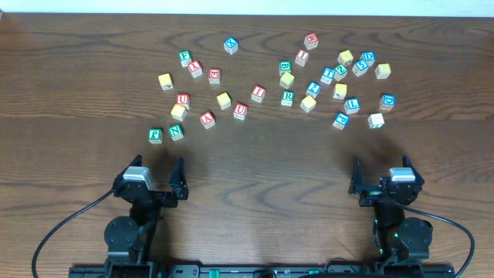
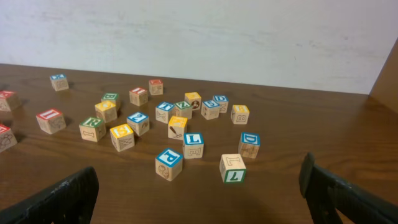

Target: Spell out CORL

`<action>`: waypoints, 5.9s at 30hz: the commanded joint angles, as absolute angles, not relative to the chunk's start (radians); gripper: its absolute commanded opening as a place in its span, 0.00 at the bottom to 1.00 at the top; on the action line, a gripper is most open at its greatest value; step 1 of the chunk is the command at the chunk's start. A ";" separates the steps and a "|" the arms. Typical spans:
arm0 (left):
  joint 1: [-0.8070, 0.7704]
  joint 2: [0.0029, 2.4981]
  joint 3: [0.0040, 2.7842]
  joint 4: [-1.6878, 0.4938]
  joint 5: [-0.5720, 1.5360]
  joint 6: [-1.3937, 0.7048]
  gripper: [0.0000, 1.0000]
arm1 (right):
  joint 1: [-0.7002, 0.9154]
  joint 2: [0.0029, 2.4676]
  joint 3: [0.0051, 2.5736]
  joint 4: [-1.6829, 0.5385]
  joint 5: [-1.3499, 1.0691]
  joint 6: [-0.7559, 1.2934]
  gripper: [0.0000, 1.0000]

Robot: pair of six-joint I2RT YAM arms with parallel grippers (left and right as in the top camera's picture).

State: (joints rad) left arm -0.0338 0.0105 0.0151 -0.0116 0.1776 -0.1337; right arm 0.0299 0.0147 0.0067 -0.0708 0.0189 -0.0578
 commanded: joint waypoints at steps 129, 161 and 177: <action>-0.028 2.039 1.782 -1.030 0.189 0.321 0.97 | 0.020 0.006 0.006 -0.074 0.031 -0.045 0.99; -0.028 2.041 1.517 -0.770 0.145 0.321 0.95 | 0.020 0.006 0.006 -0.074 0.031 -0.045 0.99; -0.028 2.108 1.491 -0.686 0.145 0.321 0.95 | 0.020 0.006 0.006 -0.074 0.031 -0.045 0.99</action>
